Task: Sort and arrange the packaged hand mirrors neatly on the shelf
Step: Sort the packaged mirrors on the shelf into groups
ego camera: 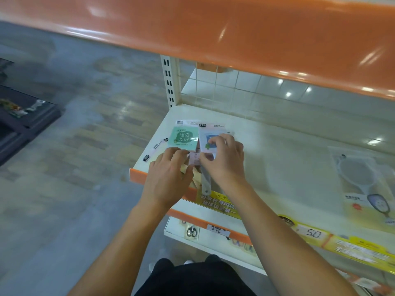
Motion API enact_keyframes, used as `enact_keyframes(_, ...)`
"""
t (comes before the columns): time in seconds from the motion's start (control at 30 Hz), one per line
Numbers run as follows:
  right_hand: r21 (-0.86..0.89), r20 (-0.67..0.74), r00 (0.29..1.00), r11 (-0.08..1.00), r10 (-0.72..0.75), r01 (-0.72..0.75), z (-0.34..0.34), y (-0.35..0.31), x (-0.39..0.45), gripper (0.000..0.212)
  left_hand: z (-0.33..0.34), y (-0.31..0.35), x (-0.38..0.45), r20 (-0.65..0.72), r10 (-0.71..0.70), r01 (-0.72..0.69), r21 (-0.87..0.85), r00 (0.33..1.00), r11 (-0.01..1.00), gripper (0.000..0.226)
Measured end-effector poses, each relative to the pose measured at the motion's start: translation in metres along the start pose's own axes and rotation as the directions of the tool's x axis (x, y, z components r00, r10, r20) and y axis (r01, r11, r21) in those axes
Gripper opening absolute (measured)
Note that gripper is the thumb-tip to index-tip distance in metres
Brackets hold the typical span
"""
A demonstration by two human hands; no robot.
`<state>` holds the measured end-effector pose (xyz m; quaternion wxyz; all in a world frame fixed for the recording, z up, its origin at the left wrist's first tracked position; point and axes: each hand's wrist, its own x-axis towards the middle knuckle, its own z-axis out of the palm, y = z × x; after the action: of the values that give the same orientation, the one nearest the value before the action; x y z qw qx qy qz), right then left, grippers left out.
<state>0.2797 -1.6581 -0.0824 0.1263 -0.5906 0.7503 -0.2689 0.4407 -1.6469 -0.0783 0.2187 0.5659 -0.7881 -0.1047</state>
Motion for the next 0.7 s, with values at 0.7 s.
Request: enact_keyframes(0.7,-0.033,0.034,0.999,0.999,0.002,-0.001,-0.025,0.006,-0.033,0.047,0.004,0.008,-0.003,-0.017,0.108,-0.109,-0.027,0.994,0.994,0.042)
